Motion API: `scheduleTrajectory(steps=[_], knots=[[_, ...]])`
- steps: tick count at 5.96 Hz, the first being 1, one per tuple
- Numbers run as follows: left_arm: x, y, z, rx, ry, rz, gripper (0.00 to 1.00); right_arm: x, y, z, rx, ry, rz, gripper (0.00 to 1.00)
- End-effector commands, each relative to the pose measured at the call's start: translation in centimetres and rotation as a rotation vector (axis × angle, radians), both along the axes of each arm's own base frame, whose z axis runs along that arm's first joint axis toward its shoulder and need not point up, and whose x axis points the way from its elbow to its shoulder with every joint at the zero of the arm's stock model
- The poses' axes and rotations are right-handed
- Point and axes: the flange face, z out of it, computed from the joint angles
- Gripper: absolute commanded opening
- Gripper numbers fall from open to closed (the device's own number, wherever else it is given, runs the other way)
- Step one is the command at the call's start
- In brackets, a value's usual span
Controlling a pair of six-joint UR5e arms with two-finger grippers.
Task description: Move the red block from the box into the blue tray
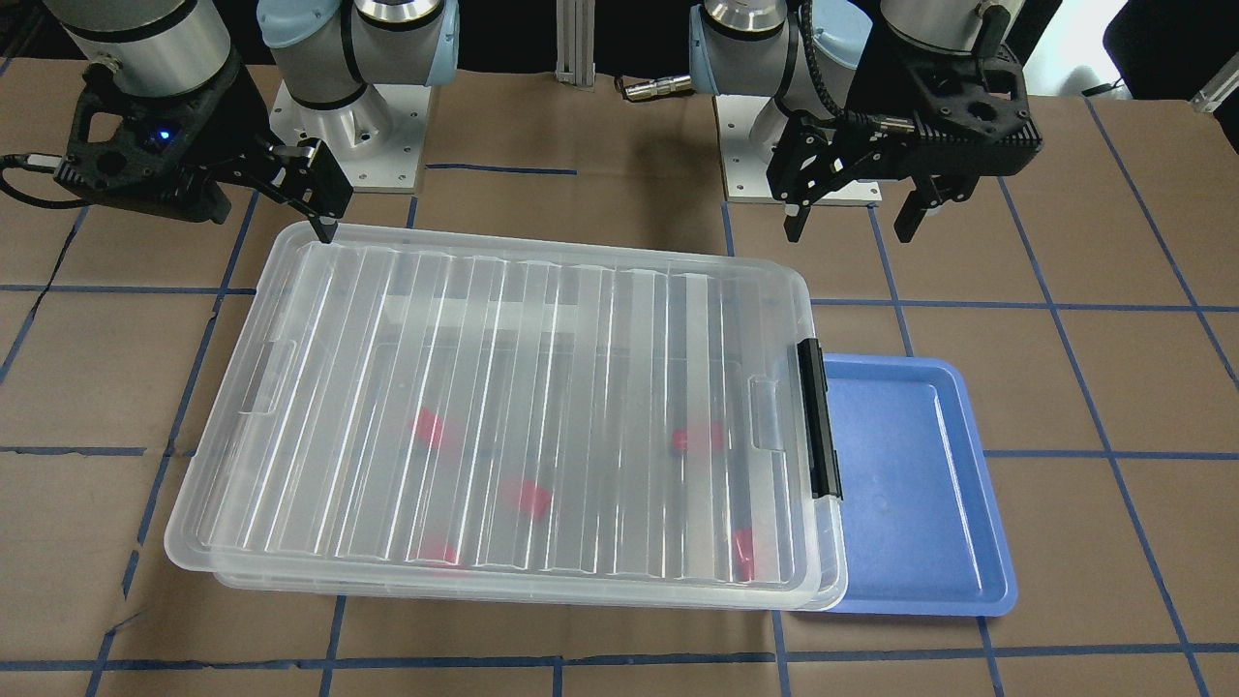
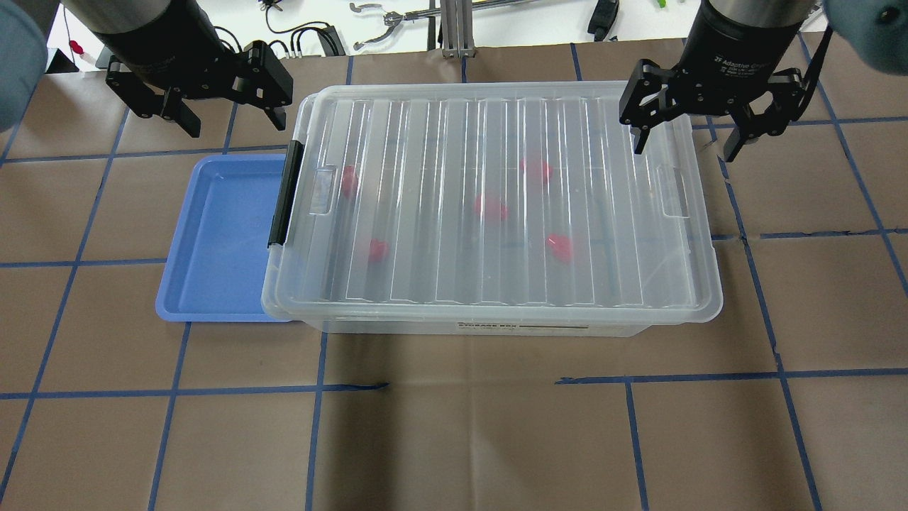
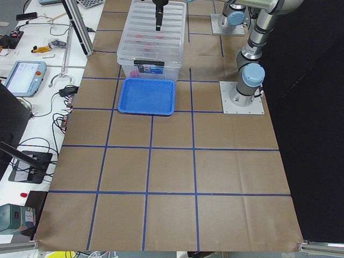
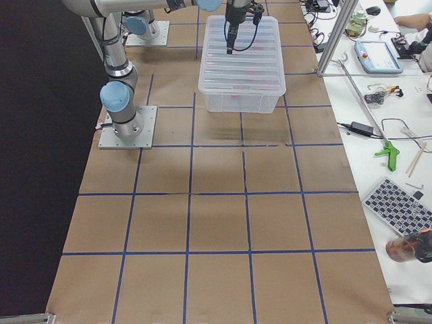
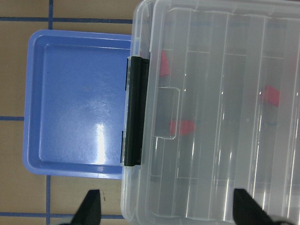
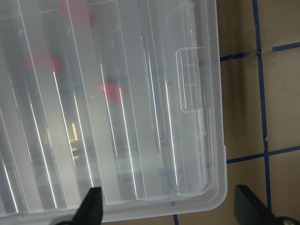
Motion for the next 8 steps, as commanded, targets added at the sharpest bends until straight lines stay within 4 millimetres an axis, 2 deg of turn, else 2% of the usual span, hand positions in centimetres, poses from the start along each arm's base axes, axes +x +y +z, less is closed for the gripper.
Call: scheduleTrajectory(steps=[1,4,6,7,8], knots=[[0.0,-0.1,0.0,0.001,0.003,0.001,0.99,0.0,0.0,-0.1,0.0,0.0,0.001,1.0],[-0.1,-0.1,-0.1,0.003,0.004,-0.001,0.99,-0.3,-0.3,-0.2,0.0,-0.002,0.007,1.0],[0.0,0.1,0.1,-0.002,-0.001,0.0,0.99,-1.4,-1.0,-0.4,-0.02,-0.004,0.045,1.0],[0.0,0.0,0.0,0.0,0.002,0.0,0.99,-3.2,-1.5,-1.2,-0.004,-0.01,0.074,1.0],[0.0,-0.1,0.0,0.001,0.003,-0.001,0.99,-6.6,-2.1,-2.9,-0.008,-0.019,0.074,1.0]])
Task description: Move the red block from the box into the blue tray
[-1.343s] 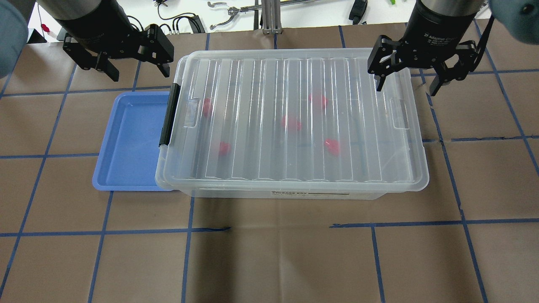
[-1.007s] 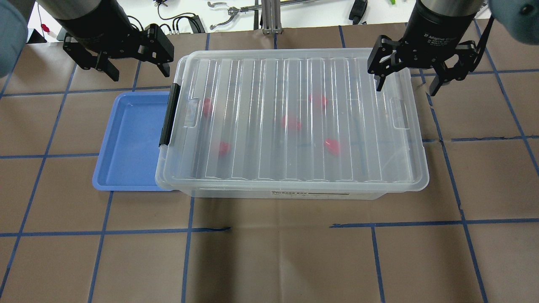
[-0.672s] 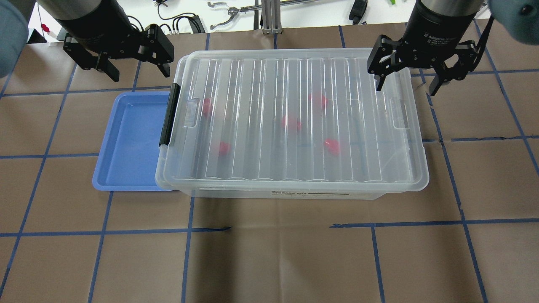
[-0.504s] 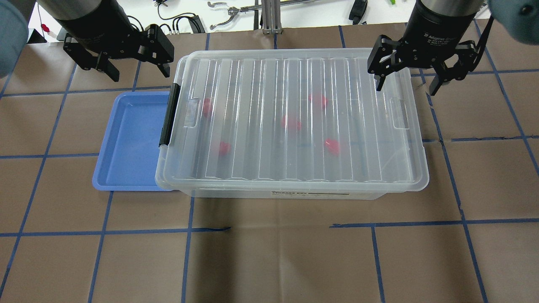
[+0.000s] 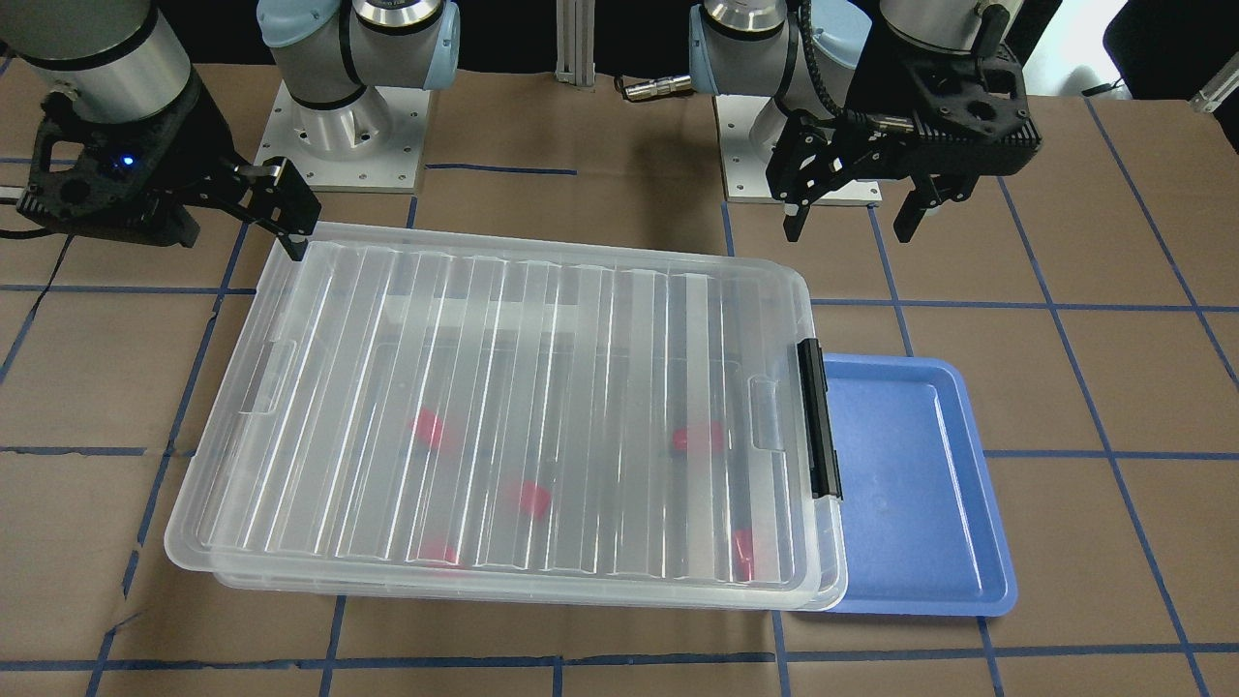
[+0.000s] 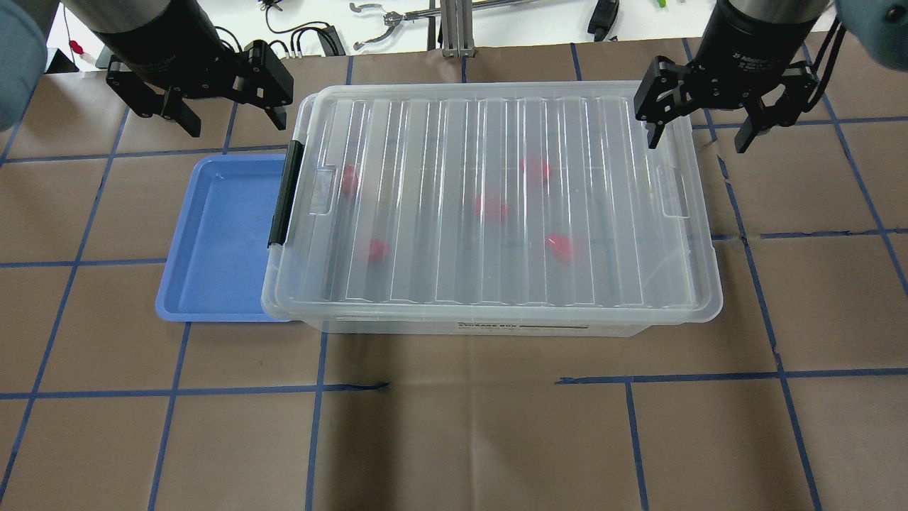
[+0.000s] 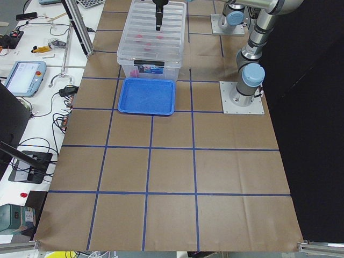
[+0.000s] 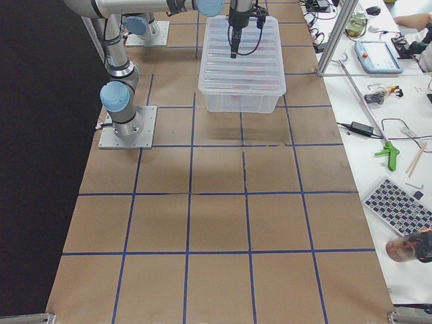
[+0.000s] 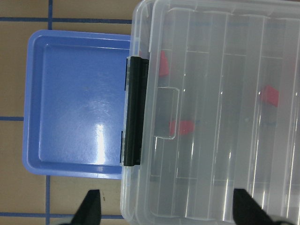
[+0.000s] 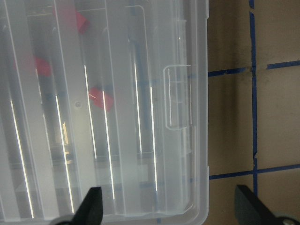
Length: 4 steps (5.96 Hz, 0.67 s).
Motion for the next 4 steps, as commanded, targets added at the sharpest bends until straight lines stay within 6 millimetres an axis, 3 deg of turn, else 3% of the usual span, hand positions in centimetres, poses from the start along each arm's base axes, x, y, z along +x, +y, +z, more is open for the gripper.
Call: scheduleTrajectory(steps=[1,2,3,4], knots=[[0.0,0.0,-0.1,0.001,0.001,0.0,0.99,-6.6,-0.9,-4.9,-0.01,-0.014,0.065,1.0],[0.0,0.0,-0.1,0.001,0.003,0.0,0.99,-9.6,-0.7,-7.6,-0.028,-0.012,0.078,1.0],[0.0,0.0,-0.1,0.001,0.003,0.0,0.99,-9.8,-0.5,-9.2,-0.031,-0.006,0.063,1.0],[0.0,0.0,-0.1,0.001,0.001,0.0,0.99,-9.5,-0.3,-9.5,-0.028,-0.017,0.038,1.0]])
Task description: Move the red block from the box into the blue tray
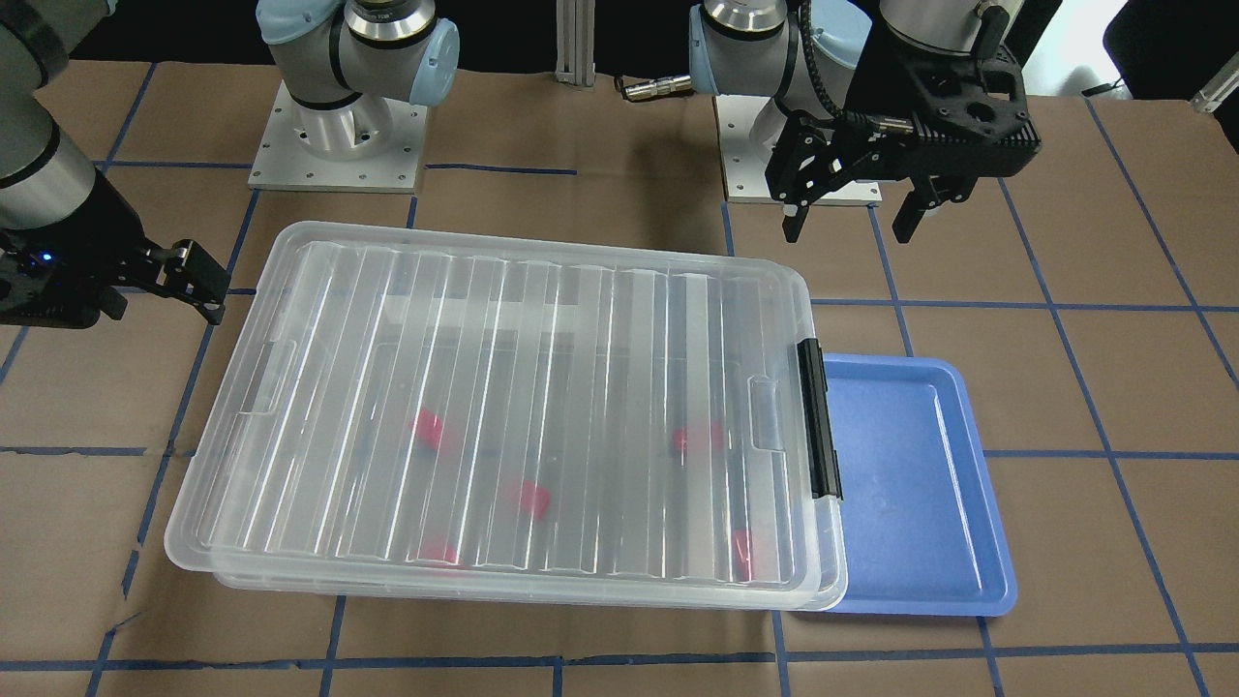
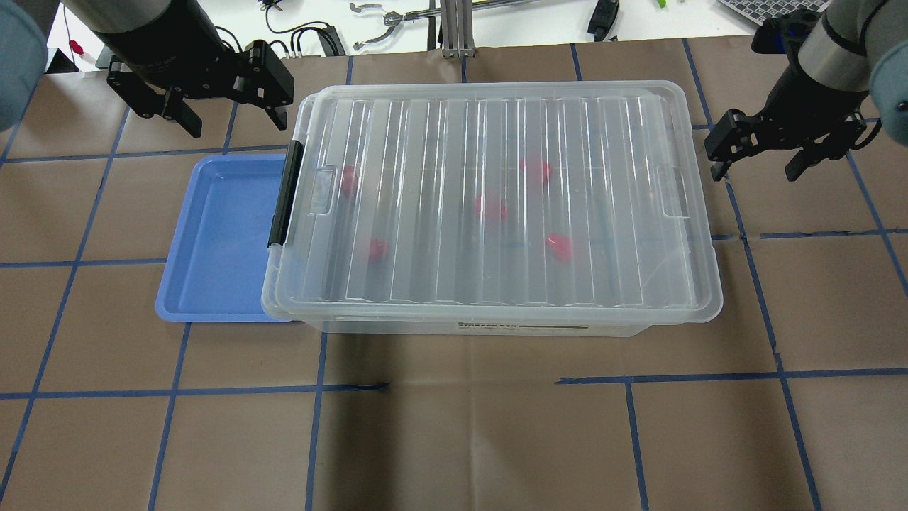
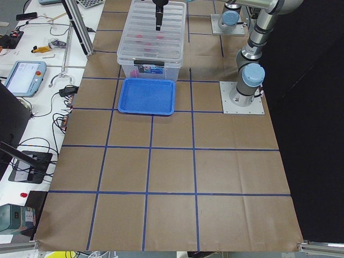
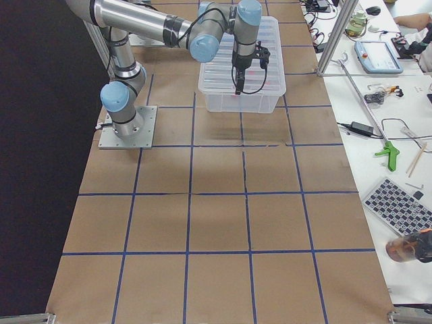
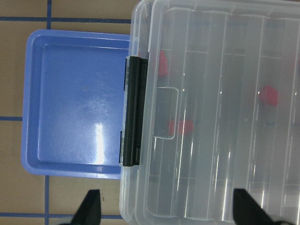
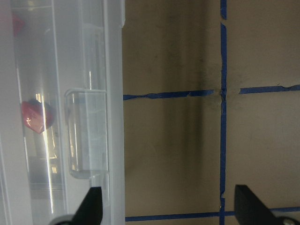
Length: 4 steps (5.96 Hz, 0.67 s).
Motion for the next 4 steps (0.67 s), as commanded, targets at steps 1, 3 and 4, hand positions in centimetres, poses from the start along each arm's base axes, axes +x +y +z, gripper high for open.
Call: scheduleTrajectory(steps=[1,3,4], knots=[[0.0,0.0,-0.1,0.001,0.0,0.0,0.99,-0.1,0.0,-1.6,0.025,-0.009,-0.059,1.0],[0.0,0.0,-0.1,0.001,-0.001,0.0,0.99,0.4,0.1,-3.5,0.068,-0.021,-0.038,1.0],[0.1,0.0,0.0,0.0,0.001,0.001,0.99,0.5,0.0,-4.0,0.081,-0.024,-0.033,1.0]])
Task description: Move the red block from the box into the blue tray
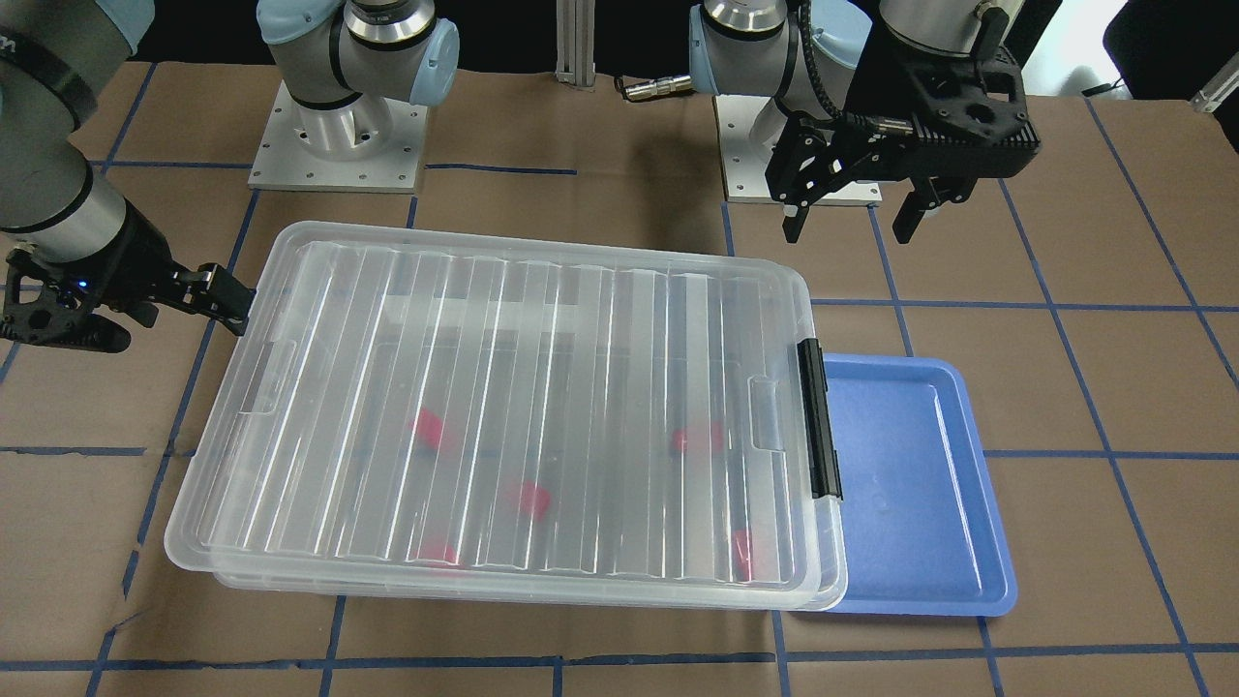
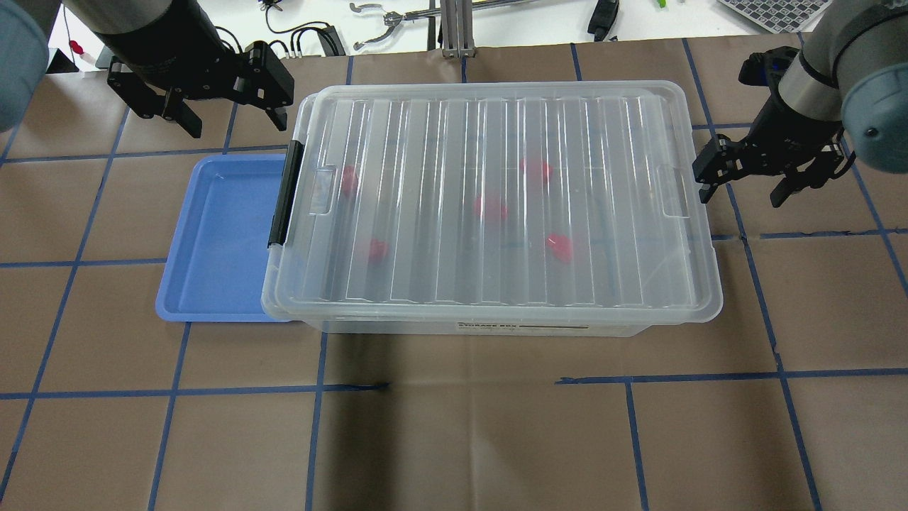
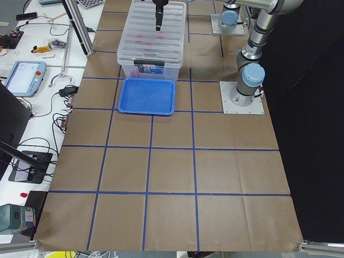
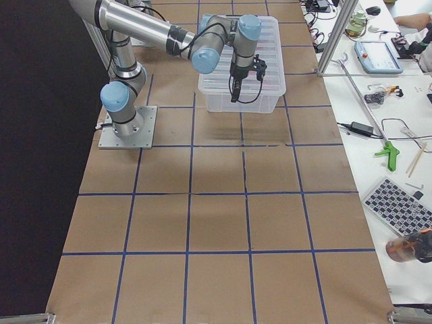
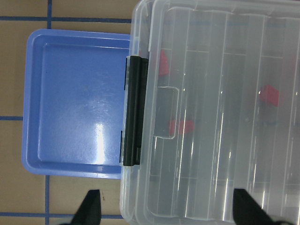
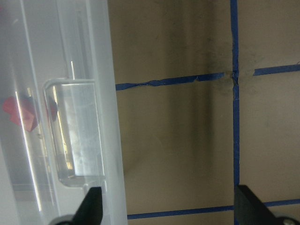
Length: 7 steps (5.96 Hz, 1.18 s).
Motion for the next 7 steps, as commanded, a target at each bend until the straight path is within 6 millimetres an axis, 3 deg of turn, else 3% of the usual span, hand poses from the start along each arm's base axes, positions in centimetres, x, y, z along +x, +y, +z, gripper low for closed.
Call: scheduleTrajectory(steps=[1,7], knots=[[0.1,0.0,0.1,-0.001,0.0,0.001,0.99,0.8,-0.2,-1.9,0.036,-0.011,0.028,1.0],[0.1,0.0,0.1,-0.001,0.0,0.001,0.99,0.3,0.0,-3.2,0.056,0.039,0.095,1.0]])
